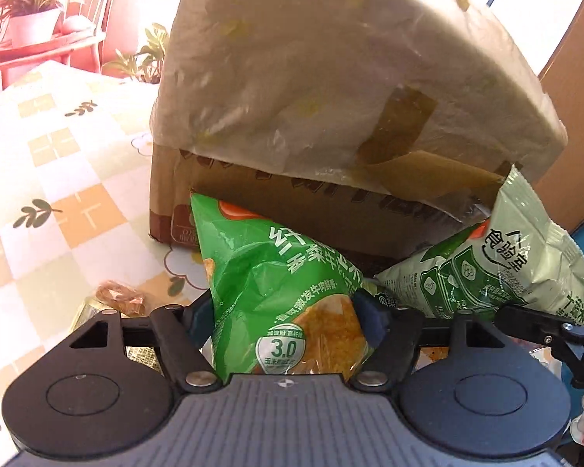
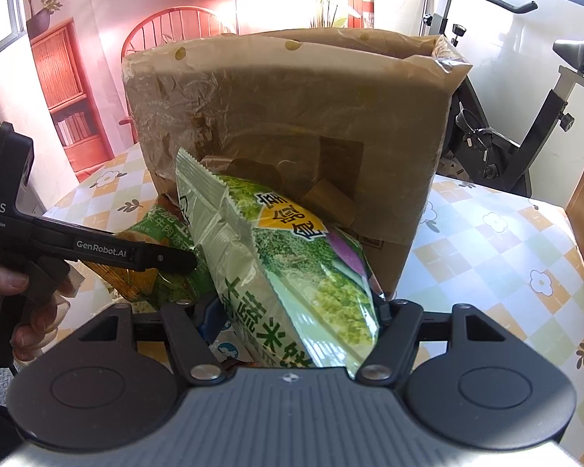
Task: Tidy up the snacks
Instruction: 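Grasp the green beef-corn snack bag with the left tool while the right tool holds the cracker bag, then lift both green bags and carry them over the box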
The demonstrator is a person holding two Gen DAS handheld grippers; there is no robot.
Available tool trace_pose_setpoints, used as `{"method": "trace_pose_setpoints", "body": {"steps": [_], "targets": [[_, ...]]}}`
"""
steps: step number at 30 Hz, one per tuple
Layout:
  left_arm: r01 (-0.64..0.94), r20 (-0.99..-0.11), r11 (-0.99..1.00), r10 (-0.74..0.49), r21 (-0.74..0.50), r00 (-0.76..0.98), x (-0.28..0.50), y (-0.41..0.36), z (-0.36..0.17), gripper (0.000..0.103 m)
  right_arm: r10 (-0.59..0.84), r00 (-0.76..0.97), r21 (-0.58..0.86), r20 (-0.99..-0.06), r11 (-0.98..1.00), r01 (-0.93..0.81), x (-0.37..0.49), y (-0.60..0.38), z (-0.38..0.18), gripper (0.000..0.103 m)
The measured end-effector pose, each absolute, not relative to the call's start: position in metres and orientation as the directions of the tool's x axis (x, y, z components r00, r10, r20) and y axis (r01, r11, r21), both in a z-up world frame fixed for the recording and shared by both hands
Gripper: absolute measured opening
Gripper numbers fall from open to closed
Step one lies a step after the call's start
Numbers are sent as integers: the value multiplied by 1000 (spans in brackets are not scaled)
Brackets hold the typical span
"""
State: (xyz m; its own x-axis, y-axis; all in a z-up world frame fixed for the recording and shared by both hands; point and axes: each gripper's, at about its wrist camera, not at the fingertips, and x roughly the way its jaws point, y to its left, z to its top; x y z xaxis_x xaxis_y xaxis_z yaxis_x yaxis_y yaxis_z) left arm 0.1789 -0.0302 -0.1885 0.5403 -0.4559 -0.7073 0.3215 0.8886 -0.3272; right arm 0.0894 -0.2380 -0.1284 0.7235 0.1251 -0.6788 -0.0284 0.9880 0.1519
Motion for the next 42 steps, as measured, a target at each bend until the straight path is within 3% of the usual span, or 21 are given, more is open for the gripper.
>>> {"method": "trace_pose_setpoints", "body": {"steps": [13,23,29,34,38,42], "targets": [[394,-586,910,-392,-131,710,132,-4,-108,72,185,757,167,-627,981,-102,73,-221,-94,68],[405,-391,913,-391,-48,833,120,3,-12,72,248,825,276,-508,954,-117,74,-222,7,67],[410,-311,912,-394,-14,865,131,-15,30,72,209,878,273,-431,957,-94,98,-229,67,67],[391,-311,920,-360,42,880,165,-37,36,72,140,882,337,-450,941,22,151,-254,77,67],[351,-314,929,-301,115,900,197,-63,34,73,100,859,467,-502,868,171,191,-283,58,67],[338,-334,919,-260,204,906,222,-96,29,73,33,828,485,-560,824,295,217,-303,32,67]]}}
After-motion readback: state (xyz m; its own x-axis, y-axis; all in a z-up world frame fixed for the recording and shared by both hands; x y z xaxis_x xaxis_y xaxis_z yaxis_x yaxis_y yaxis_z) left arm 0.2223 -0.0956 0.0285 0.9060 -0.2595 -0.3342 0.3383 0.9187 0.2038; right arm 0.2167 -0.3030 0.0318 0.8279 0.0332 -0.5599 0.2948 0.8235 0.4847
